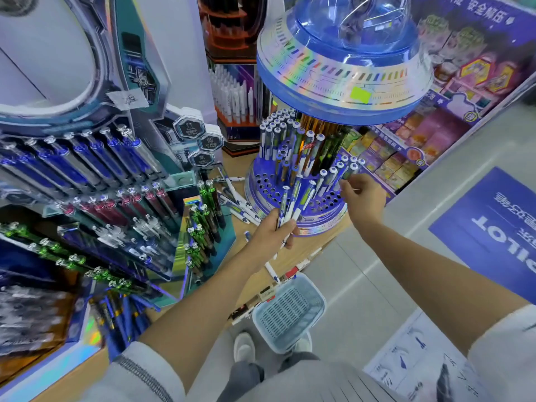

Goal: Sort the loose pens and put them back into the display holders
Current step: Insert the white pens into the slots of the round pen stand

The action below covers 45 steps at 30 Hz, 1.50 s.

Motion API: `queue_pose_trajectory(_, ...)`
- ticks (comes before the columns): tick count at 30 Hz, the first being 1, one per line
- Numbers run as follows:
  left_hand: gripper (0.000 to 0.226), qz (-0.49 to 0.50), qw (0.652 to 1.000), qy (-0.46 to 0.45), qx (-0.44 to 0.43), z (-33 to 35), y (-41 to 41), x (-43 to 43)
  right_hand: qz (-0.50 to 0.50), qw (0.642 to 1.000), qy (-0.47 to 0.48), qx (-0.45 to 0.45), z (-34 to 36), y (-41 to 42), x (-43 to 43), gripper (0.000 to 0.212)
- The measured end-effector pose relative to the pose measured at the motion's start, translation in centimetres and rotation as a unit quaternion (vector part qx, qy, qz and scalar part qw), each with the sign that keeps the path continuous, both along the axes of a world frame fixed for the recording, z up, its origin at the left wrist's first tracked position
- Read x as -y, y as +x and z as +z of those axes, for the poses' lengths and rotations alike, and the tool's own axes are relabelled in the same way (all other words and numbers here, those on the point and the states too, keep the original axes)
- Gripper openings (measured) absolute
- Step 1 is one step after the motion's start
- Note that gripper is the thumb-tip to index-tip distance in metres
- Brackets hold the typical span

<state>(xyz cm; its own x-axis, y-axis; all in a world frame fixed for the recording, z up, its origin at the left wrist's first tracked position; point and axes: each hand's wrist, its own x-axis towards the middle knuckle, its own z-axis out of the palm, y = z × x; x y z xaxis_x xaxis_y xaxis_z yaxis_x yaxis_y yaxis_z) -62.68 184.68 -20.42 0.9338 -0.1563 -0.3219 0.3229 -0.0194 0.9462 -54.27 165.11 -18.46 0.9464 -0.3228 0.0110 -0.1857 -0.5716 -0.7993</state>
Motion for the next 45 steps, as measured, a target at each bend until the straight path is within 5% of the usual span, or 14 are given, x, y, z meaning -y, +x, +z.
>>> queue_pose_trajectory(12, 0.019, 0.000, 0.999, -0.031, -0.009, 0.2, -0.2, 0.5, -0.011, 0.998, 0.041, -0.040, -0.2, 0.4, 0.4, 0.019)
queue_pose_trajectory(18, 0.018, -0.004, 0.998, -0.060, -0.009, 0.5, -0.5, 1.9, 0.209, 0.959, 0.162, -0.106, 0.9, -3.3, 0.1, 0.030)
queue_pose_trajectory(21, 0.022, -0.018, 0.997, -0.071, -0.015, 1.0, -0.7, 2.8, 0.274, 0.940, 0.147, -0.139, 0.8, -3.9, 0.0, 0.035)
queue_pose_trajectory(28, 0.009, -0.002, 0.998, -0.058, -0.034, 1.5, 0.3, 2.9, 0.129, 0.969, 0.207, -0.038, 3.0, -2.7, 2.5, 0.008)
queue_pose_trajectory(33, 0.006, -0.011, 0.999, -0.012, -0.030, 2.1, 0.6, 2.1, 0.018, 0.991, 0.133, 0.027, 3.4, -0.6, 3.6, 0.022)
queue_pose_trajectory(41, 0.006, -0.011, 0.998, -0.035, -0.056, 2.3, 1.0, 1.6, -0.008, 0.999, 0.046, 0.013, 1.5, 1.0, 2.6, 0.017)
queue_pose_trajectory(45, 0.025, 0.002, 0.997, -0.037, -0.068, 2.3, 1.2, 1.2, -0.004, 0.999, 0.035, 0.010, 1.3, 1.1, 2.1, 0.022)
